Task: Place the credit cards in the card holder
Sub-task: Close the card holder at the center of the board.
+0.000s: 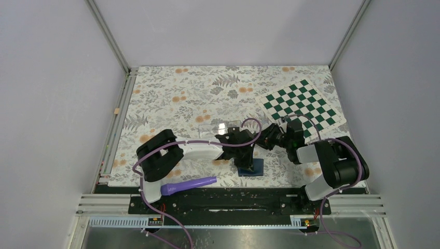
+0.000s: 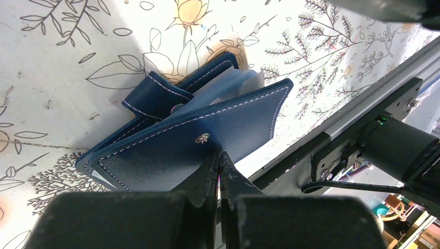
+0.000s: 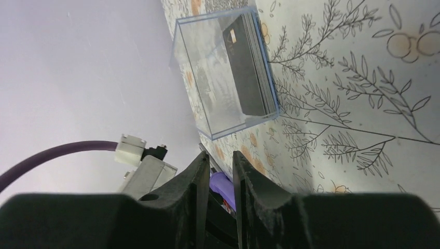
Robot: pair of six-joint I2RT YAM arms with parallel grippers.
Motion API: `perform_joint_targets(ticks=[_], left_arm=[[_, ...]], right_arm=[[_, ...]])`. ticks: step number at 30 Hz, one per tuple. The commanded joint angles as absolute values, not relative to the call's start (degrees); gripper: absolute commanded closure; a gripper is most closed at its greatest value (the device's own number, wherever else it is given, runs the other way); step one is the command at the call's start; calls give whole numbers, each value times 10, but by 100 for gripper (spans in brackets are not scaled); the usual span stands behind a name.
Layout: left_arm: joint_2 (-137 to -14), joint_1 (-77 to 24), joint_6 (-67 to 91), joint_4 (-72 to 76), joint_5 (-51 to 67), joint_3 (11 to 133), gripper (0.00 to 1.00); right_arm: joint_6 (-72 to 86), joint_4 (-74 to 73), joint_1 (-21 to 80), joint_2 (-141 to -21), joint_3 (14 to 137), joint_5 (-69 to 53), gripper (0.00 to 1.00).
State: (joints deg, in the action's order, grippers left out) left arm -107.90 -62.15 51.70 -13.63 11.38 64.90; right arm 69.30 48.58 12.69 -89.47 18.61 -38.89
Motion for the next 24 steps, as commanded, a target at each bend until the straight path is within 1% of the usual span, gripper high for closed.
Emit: perform_joint_targets(ticks=[1, 3, 4, 8, 10, 11, 15, 20, 24], left_arm=[[-1111, -635, 502, -199, 81, 629, 100], [-1086, -636, 493, -190, 76, 626, 100], [-1070, -636, 490, -185, 74, 622, 95], [-997, -636, 492, -156, 77, 586, 67], [-964, -636, 505, -140, 82, 561, 58], [-951, -636, 514, -136, 83, 548, 55], [-913, -636, 555, -110, 95, 499, 50], [-867, -632, 604, -80, 99, 457, 50], [-865, -626, 636, -75, 103, 434, 50]], right_arm=[[666, 445, 110, -871, 204, -410, 70], [626, 364, 110, -853, 212, -405, 69], [596, 314, 110, -841, 219, -401, 68], [479, 121, 110, -791, 250, -374, 64], [414, 35, 110, -777, 270, -363, 61], [396, 10, 110, -776, 277, -365, 60], [364, -51, 111, -771, 276, -384, 59], [352, -71, 119, -750, 248, -393, 59], [345, -77, 140, -741, 248, -393, 57]])
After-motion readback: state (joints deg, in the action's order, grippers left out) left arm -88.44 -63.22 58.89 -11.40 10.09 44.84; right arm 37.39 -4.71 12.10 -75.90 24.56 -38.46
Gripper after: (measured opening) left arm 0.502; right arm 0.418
